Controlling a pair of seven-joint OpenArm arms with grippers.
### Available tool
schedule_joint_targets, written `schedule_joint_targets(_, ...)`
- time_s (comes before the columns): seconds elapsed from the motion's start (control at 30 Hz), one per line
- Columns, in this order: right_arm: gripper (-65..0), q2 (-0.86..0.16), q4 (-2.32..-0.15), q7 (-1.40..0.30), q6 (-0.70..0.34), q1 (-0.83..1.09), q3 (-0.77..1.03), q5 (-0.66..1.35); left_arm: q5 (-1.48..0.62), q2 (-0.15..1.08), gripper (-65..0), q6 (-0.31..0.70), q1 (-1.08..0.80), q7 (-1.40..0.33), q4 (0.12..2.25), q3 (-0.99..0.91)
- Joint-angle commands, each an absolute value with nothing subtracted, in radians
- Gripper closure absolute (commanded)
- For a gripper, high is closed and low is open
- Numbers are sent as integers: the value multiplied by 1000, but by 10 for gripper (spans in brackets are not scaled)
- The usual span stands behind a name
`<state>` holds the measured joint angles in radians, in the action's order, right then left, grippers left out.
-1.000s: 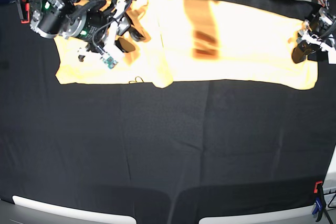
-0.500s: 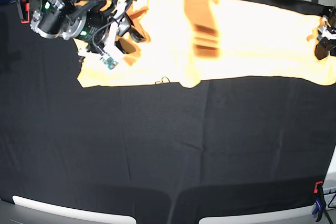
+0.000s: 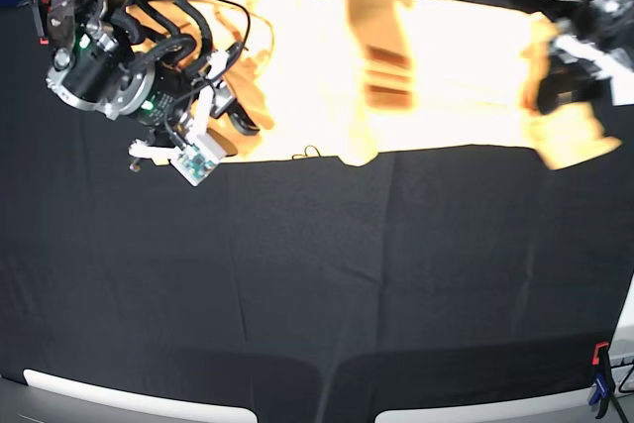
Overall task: Layout the t-shirt on the table in an organized manner, then fold the t-shirt properly
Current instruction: 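Lift the strip end with the left gripper and fold it toward the middle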
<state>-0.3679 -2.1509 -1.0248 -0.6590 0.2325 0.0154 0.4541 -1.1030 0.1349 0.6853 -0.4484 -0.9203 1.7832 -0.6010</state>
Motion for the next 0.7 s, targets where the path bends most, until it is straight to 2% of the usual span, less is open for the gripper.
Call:
schedule_joint_targets(0.0, -216, -377, -2168, -998, -664, 219, 20, 437, -1125, 139, 0, 698, -445, -908, 1803, -558)
schedule_joint_targets(0.23, -216, -377, -2168, -938, -541, 210, 120, 208, -961, 133, 0, 698, -428, -797, 1803, -278)
schedule_joint_targets(0.5, -216, -392, -2166, -939, -539, 199, 419, 319, -886, 133, 0, 698, -426, -790, 1803, -119)
schedule_joint_targets(0.67, -216, -405, -2166, -944, -539, 200, 514, 383, -862, 133, 0, 673, -416, -785, 1803, -81)
